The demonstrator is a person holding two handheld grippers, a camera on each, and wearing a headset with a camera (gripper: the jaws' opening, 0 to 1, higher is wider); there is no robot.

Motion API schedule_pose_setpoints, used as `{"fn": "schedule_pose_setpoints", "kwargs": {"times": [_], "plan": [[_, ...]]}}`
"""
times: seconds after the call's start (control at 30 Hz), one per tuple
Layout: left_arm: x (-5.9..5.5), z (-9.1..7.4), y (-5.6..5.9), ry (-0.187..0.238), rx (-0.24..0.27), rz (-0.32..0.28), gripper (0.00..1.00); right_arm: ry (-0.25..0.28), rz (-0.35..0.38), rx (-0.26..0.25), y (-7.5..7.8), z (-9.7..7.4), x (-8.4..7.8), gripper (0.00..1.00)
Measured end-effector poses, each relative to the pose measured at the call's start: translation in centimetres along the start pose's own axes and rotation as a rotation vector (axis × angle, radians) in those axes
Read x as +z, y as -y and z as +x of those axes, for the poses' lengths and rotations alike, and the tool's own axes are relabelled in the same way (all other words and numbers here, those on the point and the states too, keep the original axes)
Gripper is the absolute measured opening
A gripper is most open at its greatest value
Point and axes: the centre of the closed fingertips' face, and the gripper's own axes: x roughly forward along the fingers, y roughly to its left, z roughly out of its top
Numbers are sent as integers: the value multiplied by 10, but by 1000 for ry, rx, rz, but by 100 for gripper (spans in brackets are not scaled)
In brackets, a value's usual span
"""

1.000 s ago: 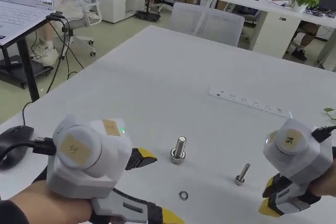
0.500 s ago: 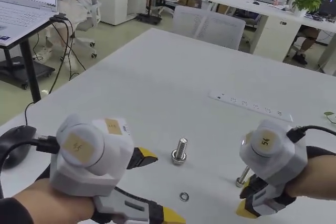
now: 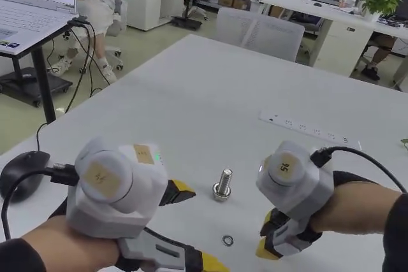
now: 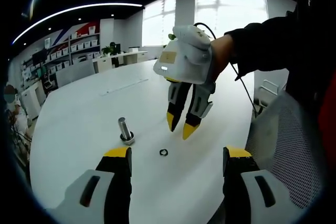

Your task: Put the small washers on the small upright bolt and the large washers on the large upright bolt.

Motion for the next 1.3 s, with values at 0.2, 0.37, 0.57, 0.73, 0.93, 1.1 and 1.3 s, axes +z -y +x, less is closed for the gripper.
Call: {"fn": "schedule_pose_setpoints", "kwargs": {"times": [0.2, 0.37, 0.57, 0.73, 0.93, 1.1, 1.3], "plan": [[0, 0, 0, -1, 0, -1, 70, 1, -29, 10, -2, 8, 13, 22], [-1, 0, 0, -2, 0, -1, 70, 0, -41, 16, -1, 14, 21, 22], [-2, 0, 1, -7, -2, 2, 70, -8, -60, 23, -1, 20, 27, 22], [-2, 0, 1, -6, -1, 0, 70, -14, -70, 22, 2, 23, 29, 22], [-2, 0, 1, -7, 1, -3, 70, -19, -78, 30, 3, 28, 31, 22], [-1, 1, 0, -4, 2, -6, 70, -33, -92, 35, 2, 31, 29, 21], [0, 2, -1, -4, 0, -6, 70, -30, -95, 35, 4, 30, 30, 21]]}}
